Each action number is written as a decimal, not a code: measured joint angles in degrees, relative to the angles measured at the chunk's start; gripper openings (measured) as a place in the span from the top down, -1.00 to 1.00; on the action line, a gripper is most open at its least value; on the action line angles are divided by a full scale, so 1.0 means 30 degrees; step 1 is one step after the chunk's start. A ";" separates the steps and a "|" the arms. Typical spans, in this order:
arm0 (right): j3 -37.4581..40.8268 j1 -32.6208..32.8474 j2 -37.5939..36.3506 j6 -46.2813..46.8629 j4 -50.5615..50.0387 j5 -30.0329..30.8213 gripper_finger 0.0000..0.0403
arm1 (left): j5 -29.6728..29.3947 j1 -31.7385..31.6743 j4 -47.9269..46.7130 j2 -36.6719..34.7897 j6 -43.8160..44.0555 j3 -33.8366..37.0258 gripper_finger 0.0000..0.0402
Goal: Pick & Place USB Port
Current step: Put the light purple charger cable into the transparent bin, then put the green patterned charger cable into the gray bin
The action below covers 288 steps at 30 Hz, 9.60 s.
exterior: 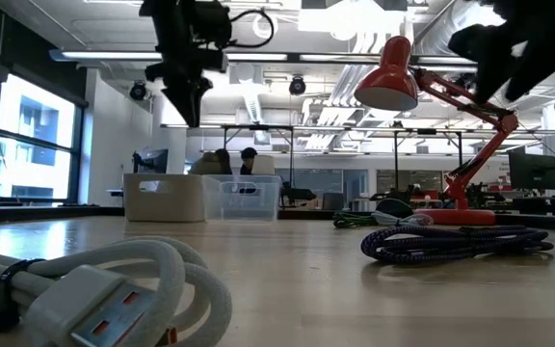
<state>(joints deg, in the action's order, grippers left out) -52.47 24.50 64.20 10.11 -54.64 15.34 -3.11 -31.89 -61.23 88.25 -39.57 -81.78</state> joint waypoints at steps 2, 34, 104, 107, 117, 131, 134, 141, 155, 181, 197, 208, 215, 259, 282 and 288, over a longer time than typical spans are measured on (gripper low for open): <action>-0.0408 0.0513 0.0000 -0.0345 -0.0248 -0.1183 0.10 | 0.0579 0.0010 0.0384 0.0000 -0.0326 0.0616 0.58; -0.0991 0.5723 0.6444 0.0765 -0.5196 -0.4134 0.10 | 0.3597 0.7563 0.5233 -0.0262 0.3254 0.2711 0.59; -0.7465 0.3026 0.9355 0.0670 -0.4721 0.9916 0.93 | -0.7179 1.3255 0.4537 -0.1029 0.3780 0.2857 0.59; -0.8945 0.2075 0.9209 -0.0722 -0.4273 1.0953 0.93 | -0.7546 1.3262 0.3774 -0.1832 0.4244 0.2842 0.59; -0.9697 -0.1903 0.8048 -0.5674 0.1697 0.8374 0.93 | -0.7649 1.3262 0.2296 -0.7110 0.4707 0.2843 0.59; -0.9697 -0.7648 0.8099 -0.9391 1.3581 -0.0097 0.93 | -0.7157 1.3270 0.8238 -1.7277 0.3270 0.9851 0.59; -0.9697 -0.9016 0.8400 -0.8944 1.5483 -0.0850 0.93 | -0.7168 1.3262 0.9514 -1.9379 0.3271 1.1720 0.59; -0.9705 -1.1914 1.0933 -0.5888 1.9012 -0.2847 0.93 | -0.7238 1.3262 1.0450 -2.1793 0.2768 1.3787 0.59; -1.1428 -1.3725 1.5437 -0.3137 2.0528 0.0405 0.93 | -0.4534 1.3267 0.9217 -2.2090 0.2779 1.4092 0.59; -1.1490 -1.4618 1.7741 0.2582 2.0000 -0.0324 0.49 | -0.4305 1.3270 0.8163 -2.2090 0.2783 1.4084 0.59; -1.1462 -1.4341 1.5694 0.0558 1.9947 -1.0444 0.07 | -0.4315 1.3264 0.7000 -2.2090 0.2819 1.4084 0.59; -1.1468 -1.1364 1.0115 -0.4327 1.0839 -1.0300 0.06 | -0.4359 1.3270 0.6477 -2.2090 0.2783 1.4077 0.59; -1.1497 -0.9279 0.8284 -0.1546 0.4658 -0.0931 0.06 | -0.4606 1.3270 0.6500 -2.2087 0.2780 1.4077 0.59; -0.2186 -1.2327 0.8488 -1.1198 0.7623 -0.1235 0.06 | -0.7215 1.3262 0.6937 -2.1193 0.2616 1.4063 0.59; -0.2200 -1.3547 1.0993 -1.2048 0.8404 -0.2724 0.06 | -0.8177 1.3264 0.8548 -1.8578 0.2279 1.4084 0.59; -0.2200 -1.3719 1.1870 -1.2069 0.9001 -0.3089 0.06 | -0.8177 1.3270 0.8503 -1.8578 0.2272 1.4084 0.59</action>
<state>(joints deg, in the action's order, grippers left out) -59.07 -16.66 99.82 -26.10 -27.63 6.07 -27.64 7.92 -35.73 32.51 -32.75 -39.53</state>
